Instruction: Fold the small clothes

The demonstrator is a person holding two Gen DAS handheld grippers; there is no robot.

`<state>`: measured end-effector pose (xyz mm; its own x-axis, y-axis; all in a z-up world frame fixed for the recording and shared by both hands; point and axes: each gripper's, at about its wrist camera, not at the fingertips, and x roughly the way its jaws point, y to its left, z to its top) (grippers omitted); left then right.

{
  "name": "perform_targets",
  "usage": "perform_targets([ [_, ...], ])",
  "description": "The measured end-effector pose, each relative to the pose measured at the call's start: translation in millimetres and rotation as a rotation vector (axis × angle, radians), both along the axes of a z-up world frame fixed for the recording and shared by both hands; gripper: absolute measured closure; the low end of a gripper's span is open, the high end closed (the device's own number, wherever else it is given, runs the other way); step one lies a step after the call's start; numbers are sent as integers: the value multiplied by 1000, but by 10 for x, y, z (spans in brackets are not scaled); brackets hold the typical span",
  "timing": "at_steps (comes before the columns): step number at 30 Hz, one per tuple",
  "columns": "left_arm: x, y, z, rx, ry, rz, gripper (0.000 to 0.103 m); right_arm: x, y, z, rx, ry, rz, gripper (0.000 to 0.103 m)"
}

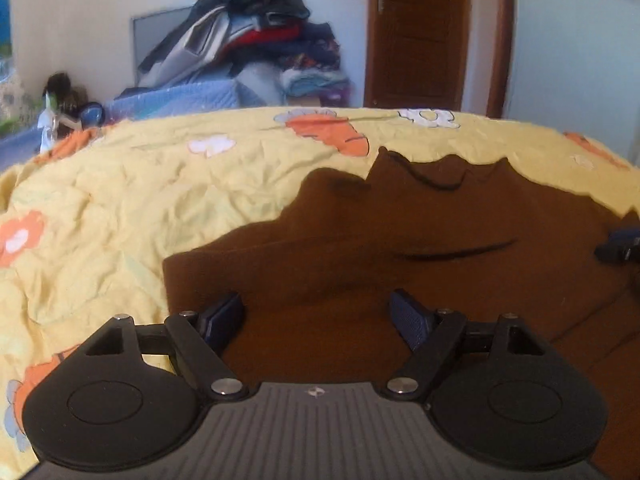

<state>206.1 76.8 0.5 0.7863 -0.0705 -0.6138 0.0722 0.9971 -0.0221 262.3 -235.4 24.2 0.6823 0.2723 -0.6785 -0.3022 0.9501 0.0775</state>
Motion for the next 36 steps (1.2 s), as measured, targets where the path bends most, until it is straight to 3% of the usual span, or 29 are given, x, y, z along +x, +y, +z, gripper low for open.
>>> perform_targets([
  [3,51,36,18,31,6,5,21,-95,-118,-63,41,-47,28,52],
  [6,50,-74,133,114,19,34,21,-110,-47,-6,6,-53,30,51],
  [9,-226,-220,294,131,-25,1,23,-218,17,167,39,-17,-22,40],
  [11,-357,-314,294,114,-27,-55,23,-368,77,215,79,-38,42,31],
  [13,-335,-395,122,169,15,-78,21,-365,175,126,35,-4,50,29],
  [14,-377,-370,69,176,-38,-89,21,-340,210,43,4,23,47,28],
  [15,-373,-338,64,168,-38,-96,21,-377,229,-15,-23,-21,66,26],
  [17,-344,-320,165,168,9,-72,21,-407,280,-28,-76,-31,89,26],
  [19,-473,-340,307,187,-12,-66,23,-433,309,93,-96,19,68,27],
  [21,-665,-321,407,112,-36,-104,23,-618,264,229,-41,15,69,26],
  [22,-742,-322,410,73,-26,-126,23,-747,234,270,9,-5,91,20],
  [24,-824,-367,269,64,37,-153,23,-942,238,215,36,8,111,17],
  [25,-838,-400,132,98,80,-158,21,-997,267,125,18,32,123,17],
  [26,-935,-363,70,89,31,-146,20,-1031,284,7,-16,61,130,15],
  [28,-1067,-276,97,71,48,-88,22,-1213,295,-76,-89,-14,139,13],
  [30,-1290,-134,181,-10,56,-58,22,-1337,179,32,-17,34,87,13],
  [33,-1643,115,183,-109,76,-14,21,-1691,-162,208,166,25,45,8],
  [36,-1892,348,136,-209,92,26,21,-1888,-592,222,311,78,-48,8],
])
